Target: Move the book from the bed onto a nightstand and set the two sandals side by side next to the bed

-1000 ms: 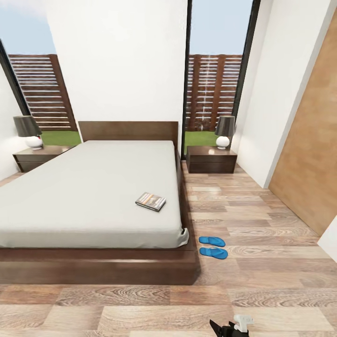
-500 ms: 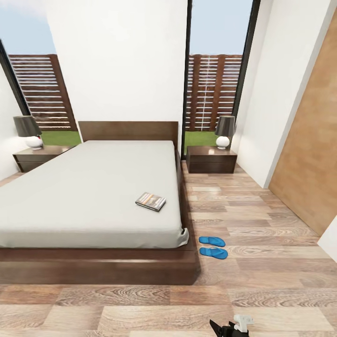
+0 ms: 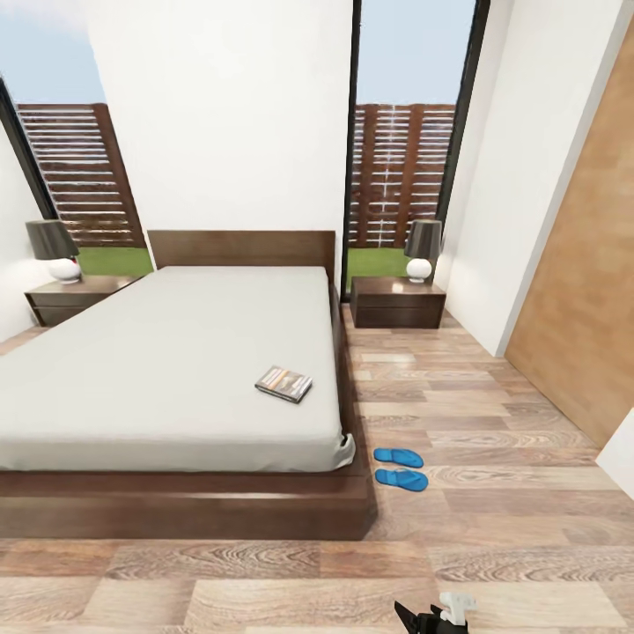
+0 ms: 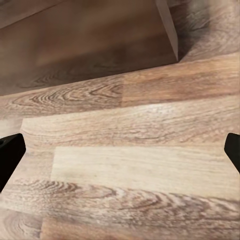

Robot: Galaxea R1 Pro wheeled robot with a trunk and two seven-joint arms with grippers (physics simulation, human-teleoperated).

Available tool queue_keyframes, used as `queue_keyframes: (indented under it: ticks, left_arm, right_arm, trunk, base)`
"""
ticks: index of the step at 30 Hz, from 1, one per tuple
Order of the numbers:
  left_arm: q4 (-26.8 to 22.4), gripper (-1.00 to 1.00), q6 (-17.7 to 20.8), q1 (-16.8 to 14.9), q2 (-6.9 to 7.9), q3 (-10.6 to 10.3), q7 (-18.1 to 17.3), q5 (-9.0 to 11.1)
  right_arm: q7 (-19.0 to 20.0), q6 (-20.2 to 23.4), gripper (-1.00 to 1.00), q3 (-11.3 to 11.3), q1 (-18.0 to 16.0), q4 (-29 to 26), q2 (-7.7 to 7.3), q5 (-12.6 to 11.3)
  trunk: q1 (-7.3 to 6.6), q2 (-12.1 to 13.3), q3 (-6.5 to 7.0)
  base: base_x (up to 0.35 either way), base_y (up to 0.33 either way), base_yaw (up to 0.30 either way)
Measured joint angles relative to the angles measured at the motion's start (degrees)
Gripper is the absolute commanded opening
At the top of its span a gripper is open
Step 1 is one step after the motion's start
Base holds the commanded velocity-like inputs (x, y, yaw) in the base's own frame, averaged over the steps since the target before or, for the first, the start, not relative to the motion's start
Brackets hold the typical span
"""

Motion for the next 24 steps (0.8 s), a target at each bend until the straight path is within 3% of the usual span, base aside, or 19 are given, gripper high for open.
queue_keyframes:
  ticks: [24]
  left_arm:
    - [-0.01, 1.00, 0.00, 0.03, 0.00, -0.01, 0.17, -0.03]
  right_arm:
    - [-0.09, 0.00, 1.00, 0.00, 0.00, 0.00, 0.00, 0.00]
  trunk:
    - [-5.27, 9.63, 4.31]
  base:
    - [0.000, 0.000, 0.000]
